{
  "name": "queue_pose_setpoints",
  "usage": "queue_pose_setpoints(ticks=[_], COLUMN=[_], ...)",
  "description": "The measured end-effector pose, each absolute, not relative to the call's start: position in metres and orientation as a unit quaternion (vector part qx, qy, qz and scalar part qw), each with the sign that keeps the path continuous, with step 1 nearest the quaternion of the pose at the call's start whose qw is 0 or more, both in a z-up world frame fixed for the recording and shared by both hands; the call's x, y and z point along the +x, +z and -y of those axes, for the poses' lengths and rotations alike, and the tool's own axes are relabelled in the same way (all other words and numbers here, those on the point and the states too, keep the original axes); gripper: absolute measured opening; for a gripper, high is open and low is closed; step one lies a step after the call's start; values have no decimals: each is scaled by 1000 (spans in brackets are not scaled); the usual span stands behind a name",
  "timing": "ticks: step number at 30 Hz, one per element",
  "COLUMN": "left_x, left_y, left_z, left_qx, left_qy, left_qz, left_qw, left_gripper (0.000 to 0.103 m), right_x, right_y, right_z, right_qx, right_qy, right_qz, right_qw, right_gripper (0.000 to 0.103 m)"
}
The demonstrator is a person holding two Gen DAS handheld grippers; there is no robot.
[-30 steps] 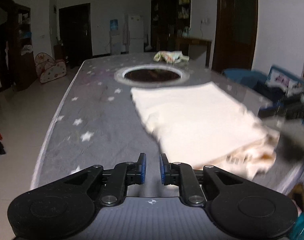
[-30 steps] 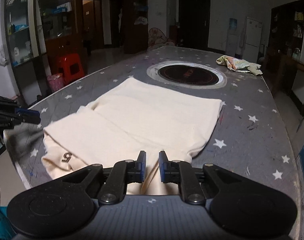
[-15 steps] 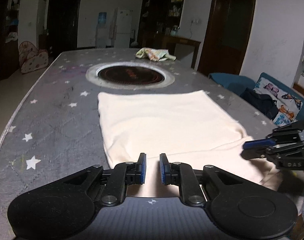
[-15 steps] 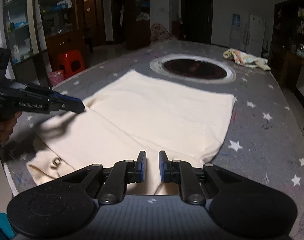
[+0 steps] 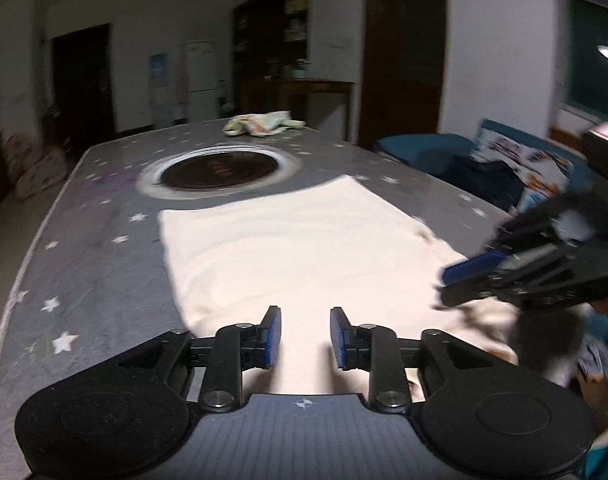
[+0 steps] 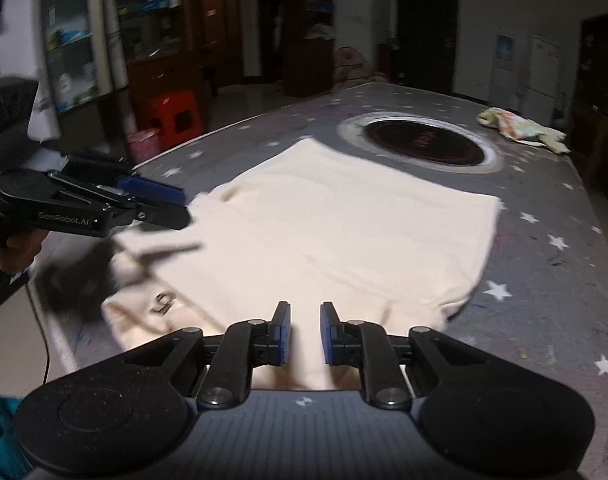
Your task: Fold clothes
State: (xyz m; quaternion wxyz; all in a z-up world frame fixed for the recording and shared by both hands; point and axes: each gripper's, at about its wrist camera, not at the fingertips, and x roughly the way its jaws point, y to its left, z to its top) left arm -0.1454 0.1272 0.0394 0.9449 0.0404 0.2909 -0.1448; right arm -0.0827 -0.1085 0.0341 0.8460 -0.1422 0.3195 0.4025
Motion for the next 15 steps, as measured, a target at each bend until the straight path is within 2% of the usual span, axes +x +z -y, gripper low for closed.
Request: queue_pose_setpoints(ticks=[5, 8, 15], left_x=[-151, -160, -199], left_y=[25, 31, 40], left_z=[-116, -119, -115], left_qx=[70, 73, 111], left_qy=[-153, -165, -227], left_qz=[-311, -302, -281], left_qw=[936, 936, 926], left_gripper=[34, 42, 51], right_x=[-88, -91, -98], right_y=[26, 31, 45], right_z=[107, 111, 123], right_qx=[-150, -153, -171], right_qy=[401, 400, 398], right_qz=[-325, -322, -314], right_qw=[843, 845, 845], right_gripper=[23, 24, 29])
